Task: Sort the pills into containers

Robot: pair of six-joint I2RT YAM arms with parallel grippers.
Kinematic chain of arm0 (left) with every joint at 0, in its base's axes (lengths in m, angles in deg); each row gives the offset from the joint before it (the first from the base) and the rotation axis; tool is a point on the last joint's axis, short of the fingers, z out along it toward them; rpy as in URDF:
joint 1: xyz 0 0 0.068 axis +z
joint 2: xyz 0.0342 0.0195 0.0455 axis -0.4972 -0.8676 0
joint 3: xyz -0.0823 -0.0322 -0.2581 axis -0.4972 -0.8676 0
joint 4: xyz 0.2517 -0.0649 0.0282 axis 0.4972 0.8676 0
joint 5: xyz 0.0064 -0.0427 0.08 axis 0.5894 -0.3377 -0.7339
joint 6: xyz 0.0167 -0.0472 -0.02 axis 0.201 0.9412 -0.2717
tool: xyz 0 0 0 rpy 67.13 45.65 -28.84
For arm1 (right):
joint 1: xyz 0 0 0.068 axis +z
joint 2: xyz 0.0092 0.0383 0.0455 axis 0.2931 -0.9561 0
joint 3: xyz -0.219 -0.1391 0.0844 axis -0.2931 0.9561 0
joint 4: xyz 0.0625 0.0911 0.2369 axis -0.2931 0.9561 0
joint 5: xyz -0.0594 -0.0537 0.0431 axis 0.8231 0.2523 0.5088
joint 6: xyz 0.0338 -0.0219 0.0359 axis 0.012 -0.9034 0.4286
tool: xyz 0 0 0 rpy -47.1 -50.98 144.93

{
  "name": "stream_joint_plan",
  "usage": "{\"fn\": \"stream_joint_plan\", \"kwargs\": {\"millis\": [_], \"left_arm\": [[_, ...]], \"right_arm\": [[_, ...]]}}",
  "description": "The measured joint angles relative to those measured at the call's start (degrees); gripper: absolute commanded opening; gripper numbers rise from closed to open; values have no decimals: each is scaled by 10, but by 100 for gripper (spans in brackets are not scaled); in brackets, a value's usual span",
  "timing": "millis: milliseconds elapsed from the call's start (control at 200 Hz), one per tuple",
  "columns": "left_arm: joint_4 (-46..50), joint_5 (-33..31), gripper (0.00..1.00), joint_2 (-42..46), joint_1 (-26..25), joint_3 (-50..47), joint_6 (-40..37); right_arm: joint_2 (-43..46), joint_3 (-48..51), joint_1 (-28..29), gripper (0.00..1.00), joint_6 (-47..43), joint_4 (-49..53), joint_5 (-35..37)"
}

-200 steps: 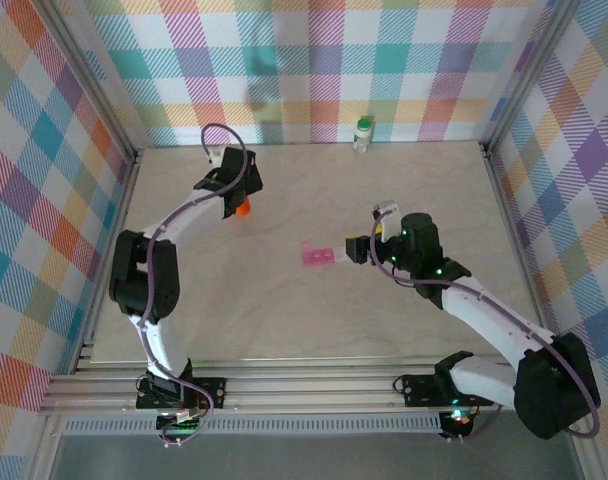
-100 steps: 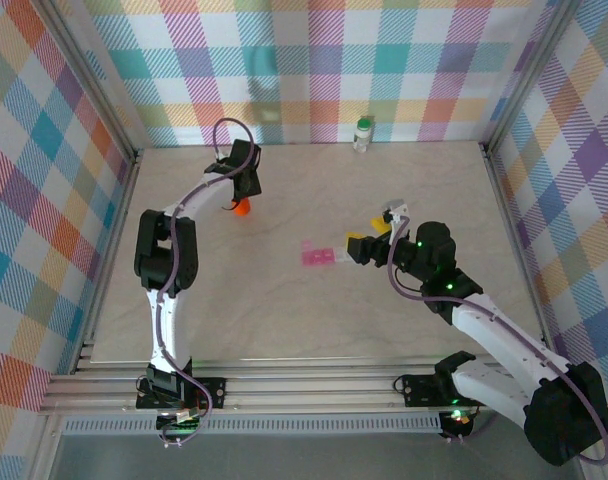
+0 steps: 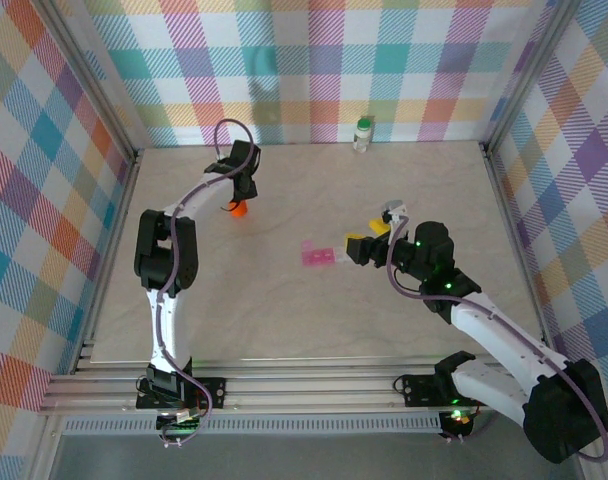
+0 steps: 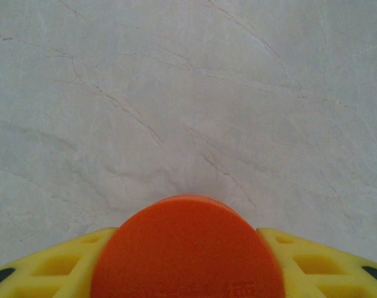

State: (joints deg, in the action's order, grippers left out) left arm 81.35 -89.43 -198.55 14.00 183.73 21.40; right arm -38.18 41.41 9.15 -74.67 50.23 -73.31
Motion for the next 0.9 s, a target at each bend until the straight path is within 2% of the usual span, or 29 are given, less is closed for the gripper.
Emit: {"fn": "stream_joint_plan", "kwargs": {"millis": [175,350,505,610,740,900], "left_arm": [[3,-2,44,76,-1,-68,0],[-1,-7,44,235,-20,-183,2],[2,-17,44,393,-79,-283,20],[16,-26,44,471,-122,-328,38],[48,-63,44,515,-180,-347,65],[70,-100,44,528,-265,-367,100]], "right_arm": [[-5,0,0,83,0,1,1],[-9,0,0,83,5,0,0],[-17,0,0,82,16,-1,1],[-17,1,0,82,31,-13,3],[-14,10,0,82,57,-35,7],[0,11,0,82,78,-42,12]]}}
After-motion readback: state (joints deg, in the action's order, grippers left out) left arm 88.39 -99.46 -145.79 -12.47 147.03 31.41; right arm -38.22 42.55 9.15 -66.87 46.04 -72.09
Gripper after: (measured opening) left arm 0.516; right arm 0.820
